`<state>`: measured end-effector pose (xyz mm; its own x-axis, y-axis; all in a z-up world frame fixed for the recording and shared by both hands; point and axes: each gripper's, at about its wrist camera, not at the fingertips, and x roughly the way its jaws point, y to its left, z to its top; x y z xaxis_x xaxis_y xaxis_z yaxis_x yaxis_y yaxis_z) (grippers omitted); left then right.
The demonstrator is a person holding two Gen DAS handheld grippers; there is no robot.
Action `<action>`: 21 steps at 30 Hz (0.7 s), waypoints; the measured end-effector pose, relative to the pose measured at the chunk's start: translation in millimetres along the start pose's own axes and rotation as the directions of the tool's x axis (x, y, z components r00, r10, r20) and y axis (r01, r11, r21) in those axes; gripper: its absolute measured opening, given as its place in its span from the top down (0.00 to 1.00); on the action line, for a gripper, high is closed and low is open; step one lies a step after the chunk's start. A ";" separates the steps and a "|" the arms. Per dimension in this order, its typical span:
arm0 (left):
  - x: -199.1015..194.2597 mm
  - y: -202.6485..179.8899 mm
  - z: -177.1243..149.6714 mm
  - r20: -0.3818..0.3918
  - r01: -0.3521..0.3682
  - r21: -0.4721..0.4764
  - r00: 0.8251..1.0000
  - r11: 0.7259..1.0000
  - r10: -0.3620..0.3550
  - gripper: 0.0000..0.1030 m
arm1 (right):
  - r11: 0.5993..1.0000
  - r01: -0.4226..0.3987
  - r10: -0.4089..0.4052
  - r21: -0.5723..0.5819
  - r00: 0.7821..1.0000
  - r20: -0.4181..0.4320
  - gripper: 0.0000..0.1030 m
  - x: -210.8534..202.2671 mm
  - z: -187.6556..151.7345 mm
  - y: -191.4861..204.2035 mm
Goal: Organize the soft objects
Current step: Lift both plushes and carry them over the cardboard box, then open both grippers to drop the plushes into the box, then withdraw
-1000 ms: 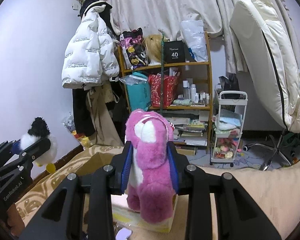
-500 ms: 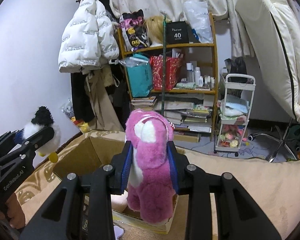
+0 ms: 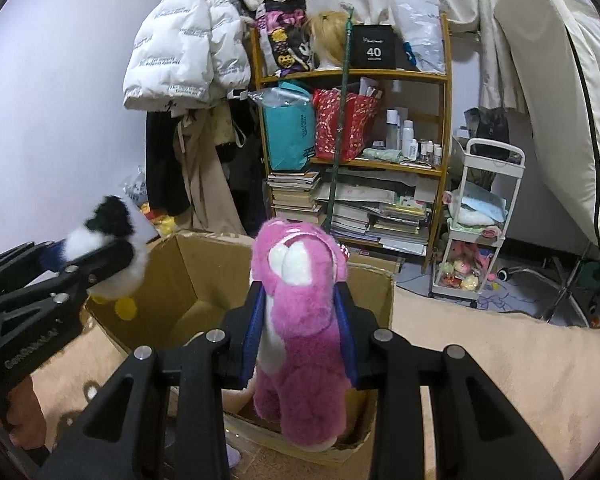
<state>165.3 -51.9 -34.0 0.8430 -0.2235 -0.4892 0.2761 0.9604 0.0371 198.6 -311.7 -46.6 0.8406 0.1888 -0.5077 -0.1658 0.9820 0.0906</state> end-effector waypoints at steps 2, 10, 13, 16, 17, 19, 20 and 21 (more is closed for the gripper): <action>5.9 1.0 -3.9 -0.024 0.009 -0.009 1.000 1.000 -0.010 0.65 | 1.000 0.002 -0.002 -0.014 1.000 -0.001 0.65 1.1 -0.5 2.7; 15.1 8.3 -8.6 -0.076 0.017 -0.050 0.997 0.999 -0.020 0.63 | 1.000 -0.009 0.009 0.007 1.000 -0.010 0.64 2.3 -2.2 1.7; 16.5 6.3 -9.4 -0.086 0.005 -0.030 0.996 1.000 -0.008 0.55 | 0.999 -0.015 0.016 0.029 1.000 -0.012 0.64 1.9 -2.7 -2.9; 14.8 4.4 -10.0 -0.075 -0.017 -0.017 0.997 1.000 0.016 0.46 | 0.999 -0.020 0.021 0.042 1.000 -0.017 0.64 2.9 -3.4 -7.9; 14.7 4.3 -9.5 -0.078 -0.013 -0.017 0.997 1.000 0.012 0.46 | 0.999 -0.021 0.022 0.045 1.000 -0.020 0.64 3.3 -3.8 -8.6; 14.5 4.3 -9.7 -0.086 -0.011 -0.016 0.996 1.000 0.010 0.44 | 0.999 -0.025 0.026 0.049 1.000 -0.017 0.64 2.4 -4.1 -9.3; 14.5 6.0 -9.0 -0.087 -0.014 -0.015 0.996 1.000 0.012 0.43 | 0.999 -0.024 0.025 0.048 1.000 -0.017 0.63 2.5 -3.9 -9.1; 14.1 6.7 -9.0 -0.089 -0.018 -0.016 0.996 1.000 0.016 0.39 | 0.999 -0.023 0.024 0.047 1.000 -0.015 0.62 2.0 -3.6 -9.3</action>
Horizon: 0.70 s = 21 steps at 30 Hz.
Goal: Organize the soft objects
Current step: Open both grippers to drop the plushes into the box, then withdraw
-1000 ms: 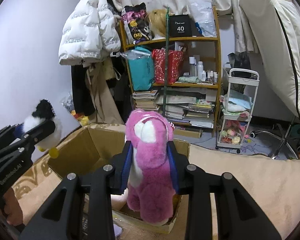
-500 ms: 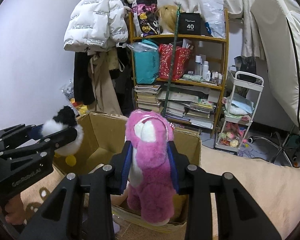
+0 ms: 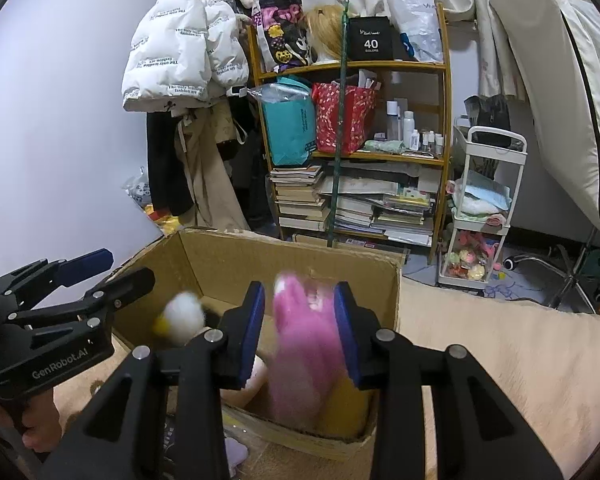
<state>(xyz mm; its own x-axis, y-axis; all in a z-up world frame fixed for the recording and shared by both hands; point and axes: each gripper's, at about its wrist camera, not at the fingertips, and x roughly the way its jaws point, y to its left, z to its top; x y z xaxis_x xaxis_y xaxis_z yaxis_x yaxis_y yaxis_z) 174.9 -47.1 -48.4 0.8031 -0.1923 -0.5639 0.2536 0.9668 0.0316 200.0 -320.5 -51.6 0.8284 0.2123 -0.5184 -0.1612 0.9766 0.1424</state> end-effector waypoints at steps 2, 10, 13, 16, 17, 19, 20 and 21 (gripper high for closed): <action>-2.5 2.8 0.1 -0.002 -0.005 -0.010 1.000 1.000 0.005 0.37 | 1.000 0.002 -0.002 -0.003 1.000 0.005 0.55 -2.5 0.9 0.9; -24.0 18.7 3.7 0.017 -0.066 -0.057 0.998 0.996 0.067 0.14 | 0.999 0.002 -0.004 0.041 0.999 0.047 0.25 -24.0 5.0 1.4; -34.5 23.9 1.6 0.019 -0.085 -0.066 0.996 0.994 0.087 0.09 | 0.998 0.002 -0.005 0.058 0.999 0.054 0.13 -32.6 5.8 1.3; -46.5 27.8 -2.4 0.005 -0.094 -0.072 0.996 0.993 0.095 0.08 | 0.996 0.013 -0.019 0.084 0.997 0.077 0.01 -45.2 6.0 1.0; -50.7 28.9 -3.8 0.002 -0.098 -0.075 0.995 0.992 0.099 0.08 | 0.996 0.014 -0.021 0.090 0.997 0.079 0.00 -48.6 6.0 1.1; -58.8 31.3 -6.4 0.001 -0.108 -0.090 0.994 0.990 0.108 0.05 | 0.995 0.019 -0.027 0.096 0.996 0.080 0.00 -55.6 5.9 2.6; -63.6 32.8 -8.4 -0.005 -0.105 -0.102 0.994 0.989 0.105 0.04 | 0.995 0.023 -0.031 0.096 0.996 0.079 0.00 -59.0 5.4 3.3; -66.9 33.6 -10.5 -0.012 -0.098 -0.110 0.995 0.989 0.097 0.03 | 0.995 0.025 -0.033 0.096 0.996 0.078 0.00 -62.6 4.5 4.1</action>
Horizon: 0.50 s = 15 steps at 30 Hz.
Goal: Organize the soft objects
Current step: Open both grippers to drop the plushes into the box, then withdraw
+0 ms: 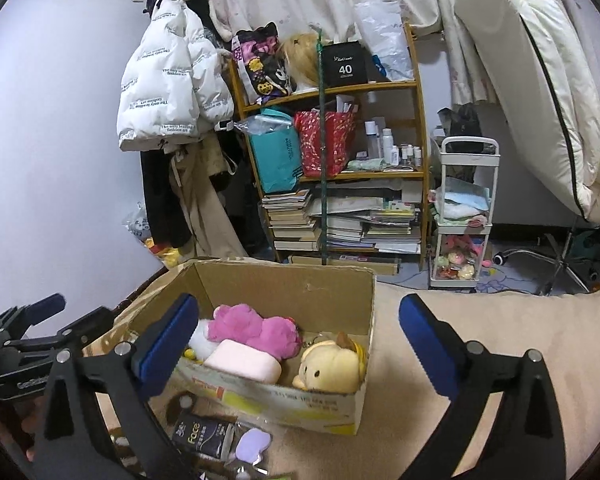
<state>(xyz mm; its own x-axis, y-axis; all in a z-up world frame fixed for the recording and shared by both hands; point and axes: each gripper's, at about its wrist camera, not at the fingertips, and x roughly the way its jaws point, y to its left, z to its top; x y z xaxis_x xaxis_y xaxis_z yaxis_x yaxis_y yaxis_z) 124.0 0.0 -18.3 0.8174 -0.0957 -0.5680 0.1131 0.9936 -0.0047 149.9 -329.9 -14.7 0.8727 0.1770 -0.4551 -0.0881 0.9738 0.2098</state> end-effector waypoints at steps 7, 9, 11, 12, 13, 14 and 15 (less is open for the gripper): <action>-27.6 1.9 -13.8 -0.035 -0.008 0.011 0.999 1.000 0.008 0.03 | 1.000 -0.003 0.003 0.011 1.000 -0.014 0.00 -25.8 -5.1 1.0; -35.3 1.4 -19.3 -0.044 -0.009 0.013 0.999 1.000 0.010 0.03 | 1.000 -0.007 0.007 0.013 1.000 -0.022 0.00 -31.7 -7.0 1.2; -42.2 -0.1 -23.7 -0.065 -0.011 0.020 0.998 1.000 0.012 0.03 | 1.000 -0.017 0.018 0.020 0.999 -0.037 0.00 -36.4 -9.0 1.1; -45.1 -0.4 -24.6 -0.070 -0.008 0.023 0.997 1.000 0.010 0.03 | 0.999 -0.024 0.026 0.028 0.999 -0.044 0.00 -39.6 -10.2 1.3; -50.2 -0.9 -26.0 -0.068 -0.001 0.024 0.998 1.000 0.002 0.03 | 0.999 -0.029 0.031 0.033 0.998 -0.047 0.00 -41.8 -11.4 2.1; -55.0 -1.7 -27.1 -0.066 0.007 0.026 0.998 1.000 -0.006 0.03 | 0.999 -0.035 0.037 0.037 0.998 -0.051 0.00 -43.8 -12.0 2.6; -60.0 -2.7 -28.5 -0.068 0.008 0.030 0.998 1.000 -0.006 0.03 | 0.998 -0.039 0.041 0.039 0.998 -0.057 0.00 -47.2 -14.3 3.4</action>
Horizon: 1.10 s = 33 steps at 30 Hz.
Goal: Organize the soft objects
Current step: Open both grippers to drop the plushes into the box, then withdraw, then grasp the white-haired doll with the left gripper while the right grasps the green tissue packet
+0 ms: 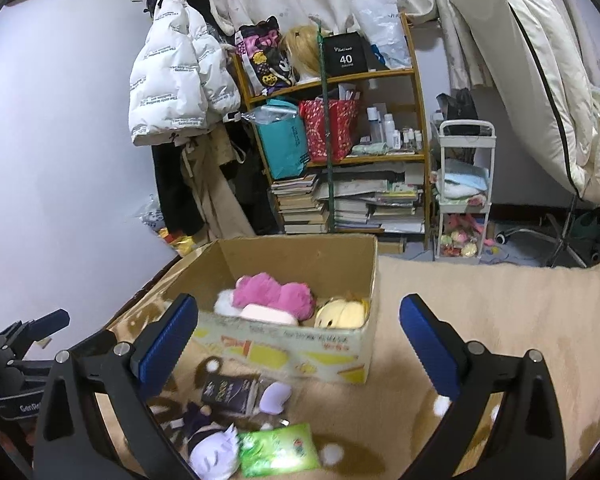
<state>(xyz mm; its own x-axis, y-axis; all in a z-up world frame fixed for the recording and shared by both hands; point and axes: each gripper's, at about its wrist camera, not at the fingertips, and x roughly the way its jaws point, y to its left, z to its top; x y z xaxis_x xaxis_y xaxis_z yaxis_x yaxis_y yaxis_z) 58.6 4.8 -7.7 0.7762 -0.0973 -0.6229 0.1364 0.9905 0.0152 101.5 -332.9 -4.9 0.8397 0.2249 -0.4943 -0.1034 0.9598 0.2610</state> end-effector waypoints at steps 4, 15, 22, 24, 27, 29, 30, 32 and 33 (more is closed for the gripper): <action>-13.6 -0.8 -8.2 -0.010 0.001 0.004 1.000 1.000 -0.001 0.03 | 1.000 0.002 -0.002 -0.009 1.000 -0.011 0.00 -10.1 -8.8 5.3; -25.2 -1.5 -24.1 -0.047 -0.007 0.014 0.999 1.000 0.007 0.03 | 1.000 0.015 -0.016 -0.028 0.999 -0.052 0.00 -28.6 -29.5 13.9; -19.5 -4.1 -24.8 -0.077 -0.006 0.022 0.997 1.000 0.007 0.03 | 0.999 0.020 -0.023 -0.041 0.996 -0.082 0.00 -26.8 -38.5 16.5; -16.3 -4.4 -25.7 -0.086 -0.010 0.025 0.996 1.000 0.012 0.03 | 0.999 0.022 -0.025 -0.044 0.996 -0.087 0.00 -24.0 -39.7 17.1; -10.6 -5.9 -27.6 -0.105 -0.010 0.029 0.994 1.000 0.013 0.03 | 0.998 0.025 -0.030 -0.051 0.995 -0.099 0.00 -19.6 -41.7 17.0; -5.8 -6.8 -27.9 -0.123 -0.012 0.029 0.992 1.000 0.015 0.03 | 0.998 0.028 -0.034 -0.055 0.993 -0.109 0.00 -15.9 -43.0 17.4; -2.8 -6.9 -28.6 -0.135 -0.016 0.029 0.991 0.999 0.020 0.03 | 0.998 0.031 -0.037 -0.056 0.993 -0.114 0.00 -14.1 -43.7 17.3; 4.0 -7.4 -30.0 -0.162 -0.021 0.027 0.987 0.999 0.025 0.03 | 0.996 0.060 -0.067 -0.060 0.991 -0.115 0.00 -10.8 -45.7 16.5; 7.0 -7.5 -30.7 -0.173 -0.021 0.025 0.985 0.999 0.025 0.03 | 0.996 0.069 -0.075 -0.061 0.991 -0.115 0.00 -9.4 -45.7 16.0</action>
<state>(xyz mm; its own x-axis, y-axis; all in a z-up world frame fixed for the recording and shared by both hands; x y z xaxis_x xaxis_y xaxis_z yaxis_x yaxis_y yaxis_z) 44.1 -0.4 -36.2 0.6610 -0.0545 -0.7484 0.1357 0.9896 0.0477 67.6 -312.0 -33.9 0.7784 0.1698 -0.6043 -0.0779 0.9814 0.1754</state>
